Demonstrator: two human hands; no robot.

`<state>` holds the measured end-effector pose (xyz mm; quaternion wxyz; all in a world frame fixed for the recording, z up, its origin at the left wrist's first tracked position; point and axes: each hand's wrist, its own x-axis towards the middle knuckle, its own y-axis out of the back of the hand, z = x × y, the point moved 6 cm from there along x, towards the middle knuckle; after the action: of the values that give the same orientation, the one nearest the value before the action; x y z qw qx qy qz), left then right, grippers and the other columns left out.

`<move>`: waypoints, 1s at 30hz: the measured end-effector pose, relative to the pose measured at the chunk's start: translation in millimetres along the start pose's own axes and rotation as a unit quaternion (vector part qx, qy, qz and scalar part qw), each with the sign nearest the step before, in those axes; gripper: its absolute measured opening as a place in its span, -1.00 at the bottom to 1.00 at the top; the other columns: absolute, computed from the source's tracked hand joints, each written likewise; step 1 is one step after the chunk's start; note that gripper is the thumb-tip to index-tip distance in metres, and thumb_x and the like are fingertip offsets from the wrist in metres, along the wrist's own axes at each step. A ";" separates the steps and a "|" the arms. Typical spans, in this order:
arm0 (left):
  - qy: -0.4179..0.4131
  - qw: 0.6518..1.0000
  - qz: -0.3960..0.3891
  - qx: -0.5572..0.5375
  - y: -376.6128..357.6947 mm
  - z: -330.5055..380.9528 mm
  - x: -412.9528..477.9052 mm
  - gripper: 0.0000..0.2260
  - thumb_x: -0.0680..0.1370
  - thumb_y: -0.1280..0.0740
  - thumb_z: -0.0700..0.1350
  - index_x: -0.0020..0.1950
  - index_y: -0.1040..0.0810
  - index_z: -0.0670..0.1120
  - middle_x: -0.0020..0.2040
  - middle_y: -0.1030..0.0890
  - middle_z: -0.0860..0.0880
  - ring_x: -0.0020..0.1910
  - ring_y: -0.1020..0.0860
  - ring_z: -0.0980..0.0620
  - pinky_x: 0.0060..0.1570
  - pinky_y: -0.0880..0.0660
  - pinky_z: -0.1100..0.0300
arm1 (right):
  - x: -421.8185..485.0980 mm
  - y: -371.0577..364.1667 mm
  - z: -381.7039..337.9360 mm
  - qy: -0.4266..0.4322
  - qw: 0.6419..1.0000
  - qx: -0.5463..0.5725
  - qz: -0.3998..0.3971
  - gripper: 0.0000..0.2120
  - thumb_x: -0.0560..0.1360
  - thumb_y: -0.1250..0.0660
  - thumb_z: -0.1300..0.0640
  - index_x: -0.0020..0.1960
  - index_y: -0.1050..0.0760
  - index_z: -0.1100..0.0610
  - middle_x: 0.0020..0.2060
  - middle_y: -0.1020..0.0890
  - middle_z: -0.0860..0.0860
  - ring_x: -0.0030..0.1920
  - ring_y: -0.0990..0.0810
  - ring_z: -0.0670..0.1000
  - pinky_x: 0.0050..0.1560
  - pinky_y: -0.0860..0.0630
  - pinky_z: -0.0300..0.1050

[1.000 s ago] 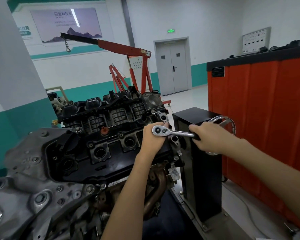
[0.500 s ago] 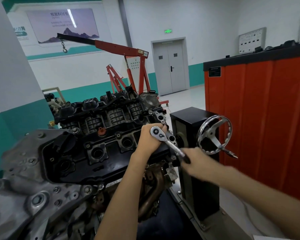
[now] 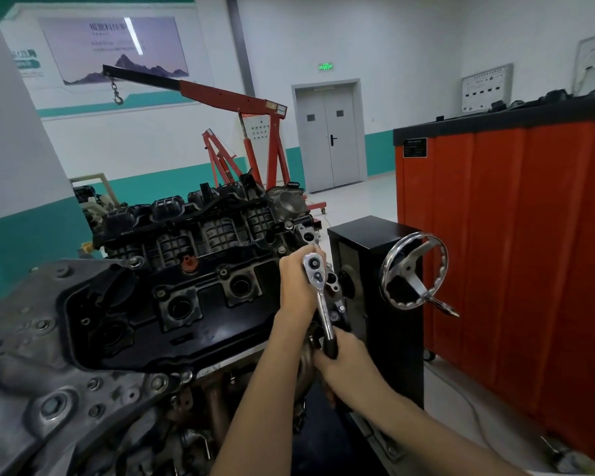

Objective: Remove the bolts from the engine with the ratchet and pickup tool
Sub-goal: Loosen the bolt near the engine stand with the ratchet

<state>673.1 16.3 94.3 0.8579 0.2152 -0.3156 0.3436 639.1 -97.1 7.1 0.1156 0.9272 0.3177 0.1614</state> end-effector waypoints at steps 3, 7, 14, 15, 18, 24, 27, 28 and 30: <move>-0.031 0.998 -0.032 0.042 9.6 2.3 2.5 -0.47 0.56 -0.32 -0.28 -0.48 -0.17 0.08 -0.58 -0.25 0.12 -0.53 -0.19 0.17 -0.47 -0.14 0.38 | 14.4 34.1 -6.4 0.038 0.989 -0.144 -0.010 -0.89 0.45 -0.26 0.29 -0.19 -0.46 0.11 -0.36 -0.51 0.01 -0.41 -0.48 -0.05 -0.44 -0.37 -0.31; -0.078 0.989 -0.079 0.100 15.4 13.9 2.6 -0.51 0.57 -0.37 -0.19 -0.45 -0.18 0.02 -0.56 -0.23 0.10 -0.50 -0.20 0.14 -0.45 -0.15 0.33 | 47.1 91.9 -25.7 0.093 0.907 -0.408 -0.048 -0.95 0.50 -0.25 0.13 -0.12 -0.39 0.02 -0.28 -0.48 0.01 -0.27 -0.52 0.03 -0.24 -0.49 -0.09; 0.010 0.997 -0.078 0.000 7.5 5.8 -1.2 -0.52 0.63 -0.28 -0.14 -0.45 -0.19 0.01 -0.56 -0.25 0.13 -0.51 -0.19 0.18 -0.45 -0.17 0.37 | 36.8 76.7 -14.9 0.075 0.948 -0.310 -0.007 -0.86 0.48 -0.30 0.20 -0.18 -0.38 0.03 -0.35 -0.49 -0.02 -0.39 -0.47 -0.07 -0.38 -0.36 -0.25; 0.009 0.998 -0.061 -0.009 7.0 5.8 -1.7 -0.50 0.63 -0.28 -0.15 -0.47 -0.19 0.06 -0.56 -0.25 0.13 -0.52 -0.19 0.19 -0.46 -0.17 0.38 | 25.0 58.2 -7.1 0.053 0.974 -0.219 -0.015 -0.82 0.46 -0.30 0.25 -0.22 -0.38 0.03 -0.38 -0.50 -0.03 -0.44 -0.44 -0.13 -0.41 -0.35 -0.28; 0.003 0.999 -0.036 -0.023 3.0 4.5 -1.8 -0.49 0.63 -0.28 -0.16 -0.49 -0.19 0.08 -0.56 -0.22 0.15 -0.52 -0.19 0.20 -0.46 -0.16 0.41 | -0.2 3.2 3.4 0.009 1.000 0.012 0.005 -0.80 0.43 -0.29 0.29 -0.27 -0.41 0.02 -0.51 -0.47 -0.06 -0.53 -0.41 -0.16 -0.45 -0.35 -0.23; 0.004 0.997 -0.072 -0.011 7.8 -0.7 0.5 -0.49 0.60 -0.30 -0.22 -0.47 -0.18 0.06 -0.54 -0.21 0.15 -0.51 -0.17 0.20 -0.45 -0.17 0.38 | 6.0 7.4 -0.7 0.037 0.998 -0.050 0.027 -0.79 0.43 -0.30 0.30 -0.26 -0.44 0.02 -0.44 -0.48 -0.07 -0.45 -0.42 -0.16 -0.42 -0.37 -0.35; 0.005 0.992 -0.123 0.032 10.5 0.7 3.0 -0.49 0.59 -0.33 -0.22 -0.49 -0.22 0.05 -0.56 -0.27 0.14 -0.51 -0.21 0.19 -0.42 -0.19 0.38 | 28.9 62.2 -1.4 0.060 0.970 -0.231 -0.049 -0.94 0.47 -0.30 0.24 -0.09 -0.50 0.10 -0.32 -0.54 0.01 -0.38 -0.53 -0.05 -0.36 -0.49 -0.23; -0.002 0.989 -0.140 0.053 9.5 3.0 3.9 -0.51 0.58 -0.34 -0.22 -0.48 -0.22 0.03 -0.56 -0.27 0.14 -0.50 -0.21 0.18 -0.40 -0.19 0.34 | 39.1 81.7 -7.0 0.075 0.948 -0.302 -0.066 -0.95 0.49 -0.30 0.20 -0.09 -0.47 0.07 -0.29 -0.54 0.02 -0.35 -0.55 -0.03 -0.35 -0.52 -0.20; -0.014 0.985 -0.156 0.072 7.1 8.5 3.5 -0.53 0.58 -0.34 -0.22 -0.47 -0.23 -0.01 -0.55 -0.28 0.13 -0.48 -0.20 0.16 -0.38 -0.20 0.27 | 59.7 112.7 -27.6 0.114 0.882 -0.453 -0.063 -0.86 0.51 -0.28 0.15 -0.17 -0.33 -0.01 -0.34 -0.48 -0.05 -0.39 -0.49 -0.10 -0.42 -0.40 -0.29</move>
<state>666.6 17.7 103.8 0.8785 0.3282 -0.2647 0.2247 735.5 -143.5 81.7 0.4957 0.7274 0.2784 0.3843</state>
